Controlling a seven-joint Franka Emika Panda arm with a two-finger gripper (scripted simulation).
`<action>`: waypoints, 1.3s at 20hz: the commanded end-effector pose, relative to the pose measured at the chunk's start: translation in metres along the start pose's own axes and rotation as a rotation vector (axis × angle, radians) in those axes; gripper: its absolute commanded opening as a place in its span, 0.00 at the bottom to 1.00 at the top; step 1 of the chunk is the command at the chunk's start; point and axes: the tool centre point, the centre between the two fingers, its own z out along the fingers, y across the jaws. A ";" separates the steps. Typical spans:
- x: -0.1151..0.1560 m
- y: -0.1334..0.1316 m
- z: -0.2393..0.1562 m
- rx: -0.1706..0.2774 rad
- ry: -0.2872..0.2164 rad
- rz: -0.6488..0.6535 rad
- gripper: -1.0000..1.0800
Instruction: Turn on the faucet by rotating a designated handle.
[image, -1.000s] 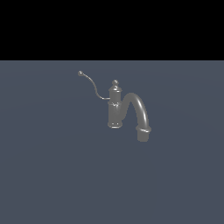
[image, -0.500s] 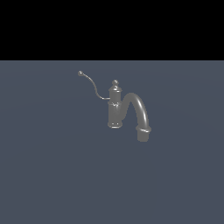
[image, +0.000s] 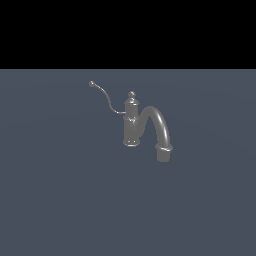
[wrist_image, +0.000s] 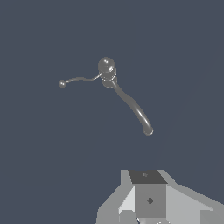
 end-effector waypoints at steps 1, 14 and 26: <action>0.013 -0.010 0.008 0.005 -0.004 0.058 0.00; 0.076 -0.060 0.060 0.009 -0.019 0.358 0.00; 0.123 -0.108 0.125 -0.007 -0.017 0.637 0.00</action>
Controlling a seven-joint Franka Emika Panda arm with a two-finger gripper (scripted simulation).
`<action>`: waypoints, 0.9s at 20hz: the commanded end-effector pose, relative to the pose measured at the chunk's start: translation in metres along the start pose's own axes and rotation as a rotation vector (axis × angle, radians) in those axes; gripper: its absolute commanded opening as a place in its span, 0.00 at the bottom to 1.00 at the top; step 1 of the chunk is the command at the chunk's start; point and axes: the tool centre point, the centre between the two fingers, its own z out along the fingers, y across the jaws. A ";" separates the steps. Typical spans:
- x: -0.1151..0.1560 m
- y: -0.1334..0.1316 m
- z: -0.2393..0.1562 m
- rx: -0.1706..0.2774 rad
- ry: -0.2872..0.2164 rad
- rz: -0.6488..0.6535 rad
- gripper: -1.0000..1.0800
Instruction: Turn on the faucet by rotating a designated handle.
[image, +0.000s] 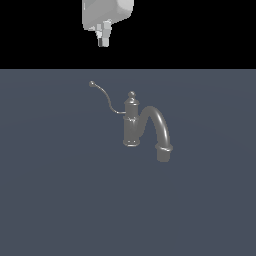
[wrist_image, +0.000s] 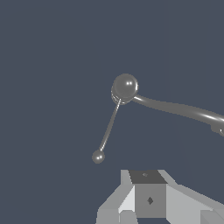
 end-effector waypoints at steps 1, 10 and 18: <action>0.002 -0.013 0.015 -0.003 0.004 0.059 0.00; 0.005 -0.055 0.069 -0.013 0.025 0.253 0.00; 0.005 -0.074 0.100 -0.016 0.041 0.353 0.00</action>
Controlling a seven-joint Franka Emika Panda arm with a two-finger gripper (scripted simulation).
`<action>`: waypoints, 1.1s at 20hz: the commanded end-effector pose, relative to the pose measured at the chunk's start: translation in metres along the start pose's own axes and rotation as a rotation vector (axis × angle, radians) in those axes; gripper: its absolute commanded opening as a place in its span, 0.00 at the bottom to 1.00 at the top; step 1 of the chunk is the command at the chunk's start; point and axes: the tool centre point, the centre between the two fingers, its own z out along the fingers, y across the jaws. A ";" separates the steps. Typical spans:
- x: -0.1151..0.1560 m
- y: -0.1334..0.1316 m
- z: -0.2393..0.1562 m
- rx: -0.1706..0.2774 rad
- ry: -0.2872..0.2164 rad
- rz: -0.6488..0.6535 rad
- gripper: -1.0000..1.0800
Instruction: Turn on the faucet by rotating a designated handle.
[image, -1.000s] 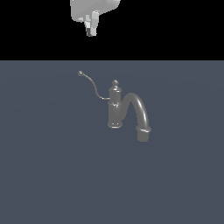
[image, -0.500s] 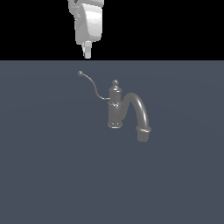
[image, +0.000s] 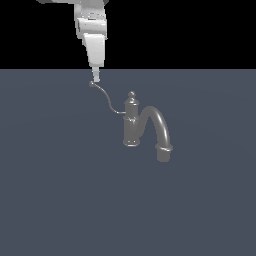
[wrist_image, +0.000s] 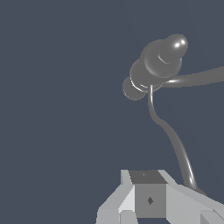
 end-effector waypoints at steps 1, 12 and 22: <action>-0.002 -0.004 0.007 0.001 0.004 0.024 0.00; -0.004 -0.005 0.013 0.000 0.008 0.043 0.00; -0.004 0.023 0.013 0.000 0.008 0.043 0.00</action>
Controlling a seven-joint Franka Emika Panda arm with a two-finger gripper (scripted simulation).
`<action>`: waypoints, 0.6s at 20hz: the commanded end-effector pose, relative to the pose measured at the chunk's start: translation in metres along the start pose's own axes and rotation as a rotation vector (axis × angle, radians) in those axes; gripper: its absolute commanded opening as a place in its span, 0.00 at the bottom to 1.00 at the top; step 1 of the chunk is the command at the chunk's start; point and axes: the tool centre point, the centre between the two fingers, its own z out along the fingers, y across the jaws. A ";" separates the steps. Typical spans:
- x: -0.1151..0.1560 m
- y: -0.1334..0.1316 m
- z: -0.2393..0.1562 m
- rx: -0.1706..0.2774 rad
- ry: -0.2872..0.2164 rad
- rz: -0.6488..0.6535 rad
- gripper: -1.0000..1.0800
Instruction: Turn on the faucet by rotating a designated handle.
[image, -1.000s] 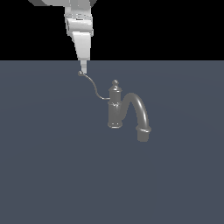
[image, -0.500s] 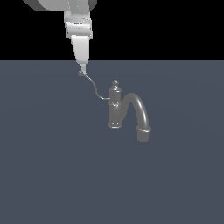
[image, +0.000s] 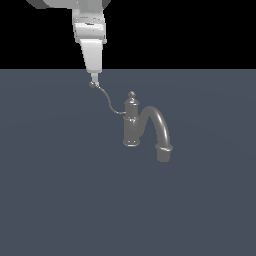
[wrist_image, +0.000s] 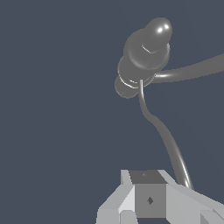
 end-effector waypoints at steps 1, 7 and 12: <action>0.001 0.009 0.000 -0.003 0.000 0.001 0.00; 0.001 0.027 0.000 -0.003 0.000 0.001 0.00; 0.002 0.042 0.000 -0.003 0.000 0.001 0.00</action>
